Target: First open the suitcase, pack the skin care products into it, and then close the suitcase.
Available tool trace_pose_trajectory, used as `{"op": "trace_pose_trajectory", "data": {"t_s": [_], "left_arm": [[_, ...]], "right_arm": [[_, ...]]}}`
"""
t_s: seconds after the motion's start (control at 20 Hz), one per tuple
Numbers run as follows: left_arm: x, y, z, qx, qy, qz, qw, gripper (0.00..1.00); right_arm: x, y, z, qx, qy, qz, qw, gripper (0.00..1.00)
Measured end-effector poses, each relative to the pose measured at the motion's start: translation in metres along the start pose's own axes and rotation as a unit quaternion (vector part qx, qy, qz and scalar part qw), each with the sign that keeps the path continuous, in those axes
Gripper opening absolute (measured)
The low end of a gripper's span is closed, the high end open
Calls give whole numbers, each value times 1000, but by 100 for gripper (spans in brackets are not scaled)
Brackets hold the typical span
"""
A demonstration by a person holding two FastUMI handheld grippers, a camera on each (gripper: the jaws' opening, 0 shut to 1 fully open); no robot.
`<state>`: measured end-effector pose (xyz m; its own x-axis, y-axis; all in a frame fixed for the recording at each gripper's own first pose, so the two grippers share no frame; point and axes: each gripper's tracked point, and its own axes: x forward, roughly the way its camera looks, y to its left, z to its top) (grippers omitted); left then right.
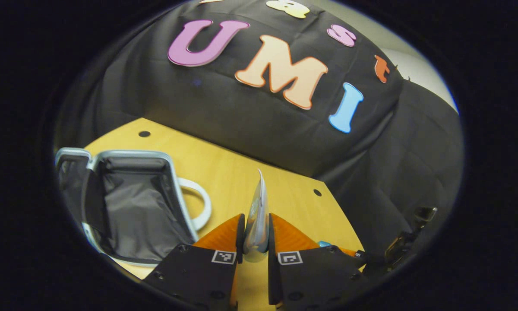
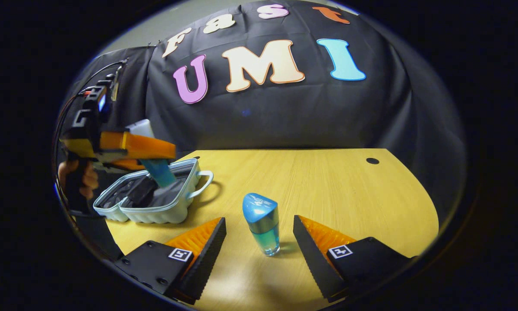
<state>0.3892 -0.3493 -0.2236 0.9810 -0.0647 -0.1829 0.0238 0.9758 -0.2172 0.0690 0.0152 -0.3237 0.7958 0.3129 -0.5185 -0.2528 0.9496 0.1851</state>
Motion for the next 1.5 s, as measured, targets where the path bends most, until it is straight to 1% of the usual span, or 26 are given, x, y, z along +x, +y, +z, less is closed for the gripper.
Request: {"op": "trace_pose_trajectory", "data": {"t_s": [0.1, 0.15, 0.25, 0.3, 0.35, 0.4, 0.5, 0.55, 0.6, 0.65, 0.75, 0.85, 0.9, 1.0, 1.05, 1.1, 1.2, 1.3, 1.35, 1.4, 1.5], "left_arm": [[-13, 33, 18, 5, -9, 35, 999, 20], [-18, 48, 22, 6, -10, 50, 999, 20], [-27, 78, 31, 8, -11, 76, 997, 20], [-32, 92, 36, 6, -11, 86, 996, 20], [-34, 104, 39, 3, -9, 94, 996, 21], [-34, 116, 41, -1, -6, 102, 995, 20], [-32, 138, 42, -10, 2, 115, 993, 20], [-31, 147, 40, -16, 12, 119, 993, 20], [-29, 153, 34, -24, 22, 121, 992, 20], [-28, 157, 31, -29, 32, 120, 992, 20], [-21, 166, 16, -34, 62, 123, 990, 20], [-17, 179, -7, -29, 116, 128, 985, 20], [-16, 185, -19, -30, 149, 129, 980, 20], [-14, 191, -38, -36, 204, 127, 970, 21], [-13, 193, -46, -38, 228, 124, 965, 24], [-12, 196, -56, -43, 251, 120, 960, 20], [-11, 200, -74, -57, 296, 112, 947, 21], [-7, 202, -90, -69, 327, 107, 936, 22], [-6, 202, -93, -72, 335, 104, 934, 28], [-2, 202, -96, -77, 335, 99, 934, 22], [4, 192, -88, -95, 319, 82, 940, 66]], "right_arm": [[17, 1, -6, -3, -3, 6, 1000, 98], [26, 2, -11, -4, -3, 8, 1000, 96], [45, 1, -24, 2, 9, 5, 1000, 96], [51, 1, -28, 4, 13, 5, 1000, 91], [56, 1, -34, 6, 16, 3, 1000, 89], [61, -1, -36, 3, 15, -4, 1000, 84], [69, -10, -36, 0, 12, -17, 1000, 65], [72, -9, -35, 6, 11, -14, 1000, 50], [75, -8, -34, 11, 8, -13, 1000, 52], [75, -10, -33, 13, 6, -17, 1000, 48], [76, -12, -33, 9, 2, -26, 1000, 46], [74, -12, -34, -4, 1, -31, 1000, 44], [76, -11, -36, -8, 3, -31, 999, 42], [69, -9, -35, -8, 9, -33, 999, 42], [66, -9, -33, -5, 9, -36, 999, 43], [61, -9, -28, -3, 5, -40, 999, 42], [53, -7, -14, 5, -3, -46, 999, 42], [46, -5, 1, 12, -10, -52, 999, 42], [43, -3, 10, 15, -11, -52, 998, 42], [40, 0, 18, 18, -13, -53, 998, 42], [34, 8, 34, 27, -15, -47, 998, 42]]}}
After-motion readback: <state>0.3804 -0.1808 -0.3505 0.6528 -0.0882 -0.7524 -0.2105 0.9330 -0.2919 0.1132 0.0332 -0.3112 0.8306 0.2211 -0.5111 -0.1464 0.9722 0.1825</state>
